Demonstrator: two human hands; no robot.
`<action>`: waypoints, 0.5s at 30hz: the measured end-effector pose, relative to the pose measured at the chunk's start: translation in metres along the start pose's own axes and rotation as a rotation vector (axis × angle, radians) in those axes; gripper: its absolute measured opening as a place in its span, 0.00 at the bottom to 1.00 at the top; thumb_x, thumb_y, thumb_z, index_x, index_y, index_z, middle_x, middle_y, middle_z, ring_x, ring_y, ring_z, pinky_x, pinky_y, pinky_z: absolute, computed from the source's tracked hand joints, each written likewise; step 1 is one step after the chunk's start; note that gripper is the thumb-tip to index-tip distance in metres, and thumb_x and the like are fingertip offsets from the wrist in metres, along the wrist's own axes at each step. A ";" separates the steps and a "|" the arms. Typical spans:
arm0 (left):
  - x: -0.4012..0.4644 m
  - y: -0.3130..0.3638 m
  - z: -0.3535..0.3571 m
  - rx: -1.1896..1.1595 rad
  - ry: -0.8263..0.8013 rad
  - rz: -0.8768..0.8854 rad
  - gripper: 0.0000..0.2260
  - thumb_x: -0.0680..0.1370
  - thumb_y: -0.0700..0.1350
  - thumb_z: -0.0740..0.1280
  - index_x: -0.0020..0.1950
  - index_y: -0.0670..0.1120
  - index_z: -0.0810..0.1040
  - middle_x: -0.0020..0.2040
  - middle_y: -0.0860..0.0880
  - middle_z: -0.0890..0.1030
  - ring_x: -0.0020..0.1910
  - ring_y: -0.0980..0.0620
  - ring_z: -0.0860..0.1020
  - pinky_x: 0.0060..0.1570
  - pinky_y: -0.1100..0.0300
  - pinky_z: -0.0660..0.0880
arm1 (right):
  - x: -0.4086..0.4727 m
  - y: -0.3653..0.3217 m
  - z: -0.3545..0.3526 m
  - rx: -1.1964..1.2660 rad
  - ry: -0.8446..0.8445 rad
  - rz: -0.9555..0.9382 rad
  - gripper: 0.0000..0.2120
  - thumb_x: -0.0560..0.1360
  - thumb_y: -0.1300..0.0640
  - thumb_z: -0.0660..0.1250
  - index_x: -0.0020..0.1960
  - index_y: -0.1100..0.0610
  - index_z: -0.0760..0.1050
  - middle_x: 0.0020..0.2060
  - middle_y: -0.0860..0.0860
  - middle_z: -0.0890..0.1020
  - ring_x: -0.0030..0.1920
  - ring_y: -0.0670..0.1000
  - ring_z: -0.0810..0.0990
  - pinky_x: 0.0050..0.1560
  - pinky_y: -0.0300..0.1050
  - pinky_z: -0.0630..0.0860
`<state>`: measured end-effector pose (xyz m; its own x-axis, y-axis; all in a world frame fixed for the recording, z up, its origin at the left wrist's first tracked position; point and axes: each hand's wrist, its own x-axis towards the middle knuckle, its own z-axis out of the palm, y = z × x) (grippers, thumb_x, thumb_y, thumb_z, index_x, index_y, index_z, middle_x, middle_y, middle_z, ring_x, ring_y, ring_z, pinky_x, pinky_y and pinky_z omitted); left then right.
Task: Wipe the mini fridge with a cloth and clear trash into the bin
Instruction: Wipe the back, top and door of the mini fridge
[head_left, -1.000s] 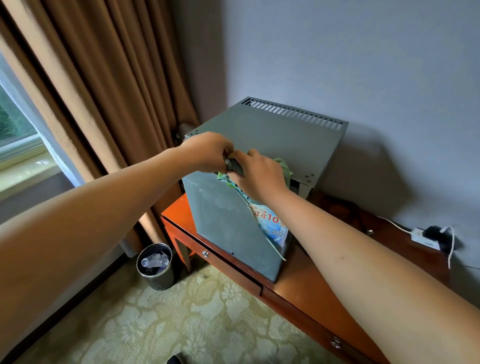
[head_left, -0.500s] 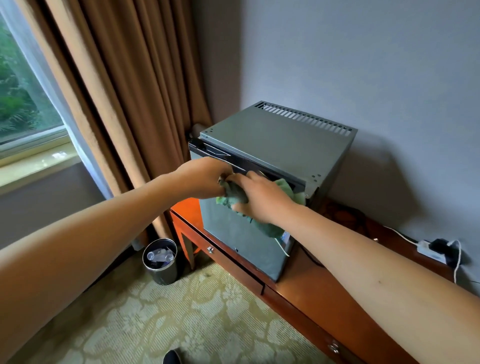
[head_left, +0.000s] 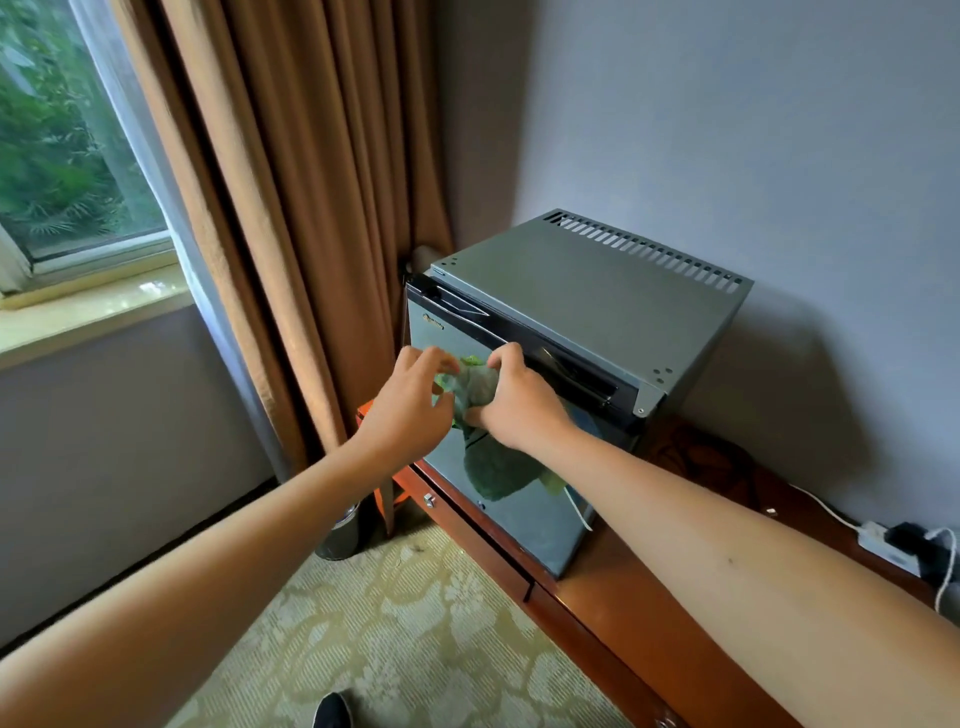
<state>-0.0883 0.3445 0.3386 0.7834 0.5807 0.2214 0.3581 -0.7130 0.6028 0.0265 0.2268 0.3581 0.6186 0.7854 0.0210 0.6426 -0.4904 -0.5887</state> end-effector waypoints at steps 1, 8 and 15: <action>-0.004 0.004 0.003 -0.091 0.005 -0.064 0.11 0.81 0.43 0.66 0.62 0.51 0.73 0.59 0.51 0.73 0.50 0.54 0.79 0.43 0.63 0.75 | 0.000 -0.002 0.002 -0.001 0.017 -0.004 0.27 0.73 0.49 0.75 0.59 0.51 0.59 0.48 0.49 0.76 0.45 0.51 0.77 0.32 0.42 0.68; 0.001 -0.001 0.014 -0.676 -0.070 -0.511 0.25 0.73 0.65 0.68 0.63 0.51 0.76 0.53 0.49 0.83 0.53 0.51 0.82 0.57 0.50 0.80 | 0.007 -0.017 0.014 0.027 -0.051 -0.062 0.27 0.75 0.53 0.72 0.64 0.51 0.58 0.52 0.51 0.74 0.45 0.50 0.76 0.34 0.40 0.68; 0.000 -0.026 0.020 -1.174 0.111 -0.612 0.31 0.71 0.51 0.75 0.71 0.50 0.69 0.63 0.45 0.80 0.59 0.47 0.82 0.61 0.46 0.79 | 0.004 -0.030 0.040 0.113 -0.133 -0.089 0.29 0.71 0.60 0.69 0.63 0.44 0.57 0.51 0.50 0.75 0.42 0.51 0.78 0.35 0.50 0.76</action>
<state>-0.0880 0.3555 0.3075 0.5888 0.7529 -0.2940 -0.0563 0.4010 0.9143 -0.0083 0.2597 0.3431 0.4918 0.8703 -0.0256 0.6327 -0.3774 -0.6762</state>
